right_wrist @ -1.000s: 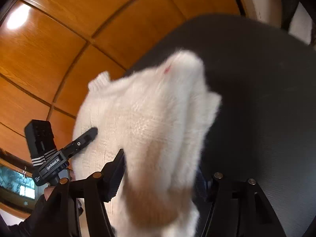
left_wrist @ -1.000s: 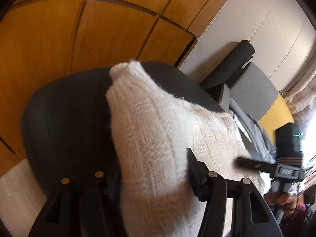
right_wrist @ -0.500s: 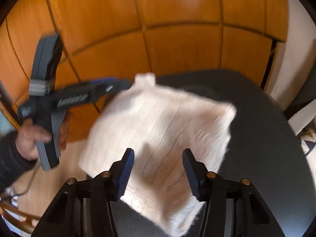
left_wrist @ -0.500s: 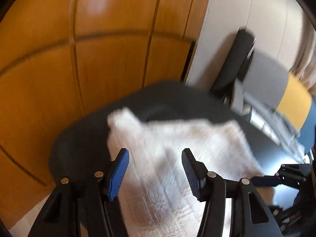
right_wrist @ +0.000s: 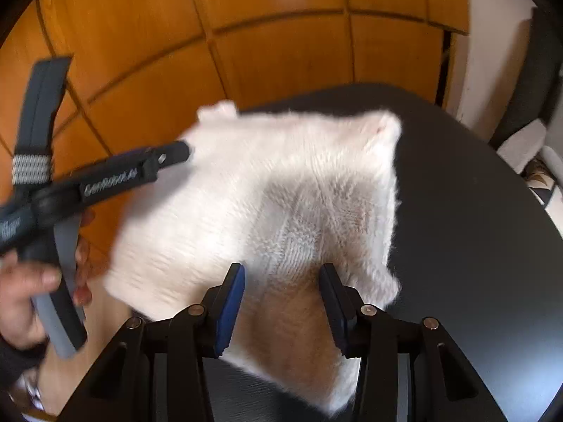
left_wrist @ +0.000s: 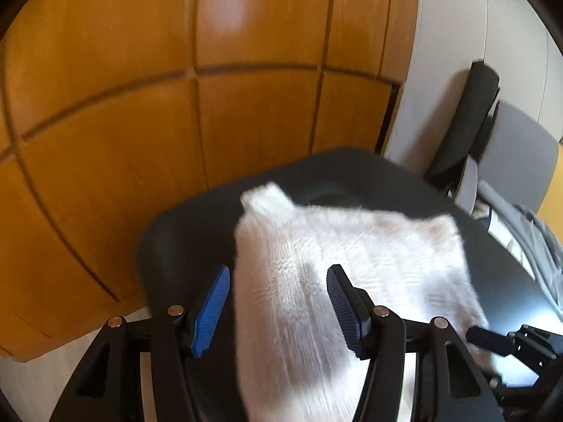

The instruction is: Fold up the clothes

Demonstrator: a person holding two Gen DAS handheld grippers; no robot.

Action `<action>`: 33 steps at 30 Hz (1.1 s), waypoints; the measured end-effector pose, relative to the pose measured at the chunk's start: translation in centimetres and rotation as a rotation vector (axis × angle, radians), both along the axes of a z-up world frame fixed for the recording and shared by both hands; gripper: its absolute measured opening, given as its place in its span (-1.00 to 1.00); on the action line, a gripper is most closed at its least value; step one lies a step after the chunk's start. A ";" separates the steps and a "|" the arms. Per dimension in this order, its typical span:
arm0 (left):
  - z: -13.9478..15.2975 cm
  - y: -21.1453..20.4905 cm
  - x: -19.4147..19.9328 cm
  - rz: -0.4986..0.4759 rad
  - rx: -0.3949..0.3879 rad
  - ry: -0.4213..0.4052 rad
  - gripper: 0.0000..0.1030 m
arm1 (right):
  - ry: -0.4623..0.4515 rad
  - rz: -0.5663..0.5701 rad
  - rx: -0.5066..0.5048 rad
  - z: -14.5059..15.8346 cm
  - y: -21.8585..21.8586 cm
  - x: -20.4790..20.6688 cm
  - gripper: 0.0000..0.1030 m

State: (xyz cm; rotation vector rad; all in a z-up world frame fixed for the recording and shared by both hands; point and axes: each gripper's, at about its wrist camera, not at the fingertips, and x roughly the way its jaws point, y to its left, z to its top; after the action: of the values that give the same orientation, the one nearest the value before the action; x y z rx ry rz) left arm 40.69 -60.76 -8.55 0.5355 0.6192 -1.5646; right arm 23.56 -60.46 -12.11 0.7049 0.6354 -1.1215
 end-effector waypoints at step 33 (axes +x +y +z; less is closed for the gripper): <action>9.0 14.1 2.4 0.100 -0.115 -0.071 -0.12 | 0.145 -0.188 -0.245 9.9 11.3 5.4 0.93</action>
State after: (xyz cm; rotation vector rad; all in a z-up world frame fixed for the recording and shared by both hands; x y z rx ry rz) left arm 43.05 -46.62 0.44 0.4645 0.4920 -1.4711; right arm 28.94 -49.20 -2.16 0.4829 0.5491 -1.4070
